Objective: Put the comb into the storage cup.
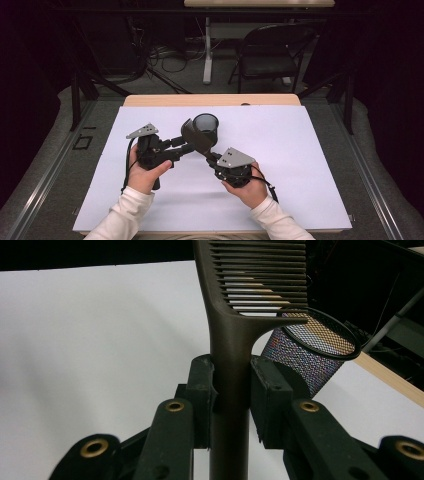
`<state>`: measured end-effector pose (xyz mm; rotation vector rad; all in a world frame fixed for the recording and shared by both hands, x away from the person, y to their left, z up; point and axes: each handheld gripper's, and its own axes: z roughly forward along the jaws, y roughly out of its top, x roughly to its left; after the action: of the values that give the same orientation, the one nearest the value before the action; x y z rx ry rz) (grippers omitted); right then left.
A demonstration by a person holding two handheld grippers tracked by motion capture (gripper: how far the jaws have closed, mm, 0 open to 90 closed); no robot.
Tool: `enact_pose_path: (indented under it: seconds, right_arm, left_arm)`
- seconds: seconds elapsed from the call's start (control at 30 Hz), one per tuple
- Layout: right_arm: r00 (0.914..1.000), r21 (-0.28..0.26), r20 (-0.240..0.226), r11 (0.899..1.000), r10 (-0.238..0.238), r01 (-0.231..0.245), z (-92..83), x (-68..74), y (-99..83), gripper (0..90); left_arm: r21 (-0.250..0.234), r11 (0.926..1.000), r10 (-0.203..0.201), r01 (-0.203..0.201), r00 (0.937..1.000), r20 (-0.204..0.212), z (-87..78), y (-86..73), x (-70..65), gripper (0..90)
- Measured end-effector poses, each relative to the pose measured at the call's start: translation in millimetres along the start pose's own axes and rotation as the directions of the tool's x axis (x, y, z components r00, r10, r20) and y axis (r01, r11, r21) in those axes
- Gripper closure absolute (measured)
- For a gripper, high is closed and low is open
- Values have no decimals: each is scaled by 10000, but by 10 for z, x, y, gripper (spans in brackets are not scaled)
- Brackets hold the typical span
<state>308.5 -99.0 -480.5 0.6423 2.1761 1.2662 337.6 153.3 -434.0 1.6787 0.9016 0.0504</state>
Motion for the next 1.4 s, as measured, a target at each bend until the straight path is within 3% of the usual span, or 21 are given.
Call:
enact_pose_path:
  seconds: [0.27, 0.67, 1.4]
  right_arm:
    - [10000, -48, -2, 10000, -45, 45, -1, 8, 1, 728]
    - [10000, -96, 5, 9999, -69, 69, -5, 12, 2, 728]
    - [9999, -66, -10, 9999, -130, 130, 4, 29, -4, 728]
  left_arm:
    - [121, 9996, -268, 267, 9996, 46, 70, 32, -20, 489]
    - [-245, 9970, -740, 741, 9973, 16, 108, 68, 5, 580]
    - [-373, 9845, -1705, 1711, 9852, 182, 187, 56, -11, 723]
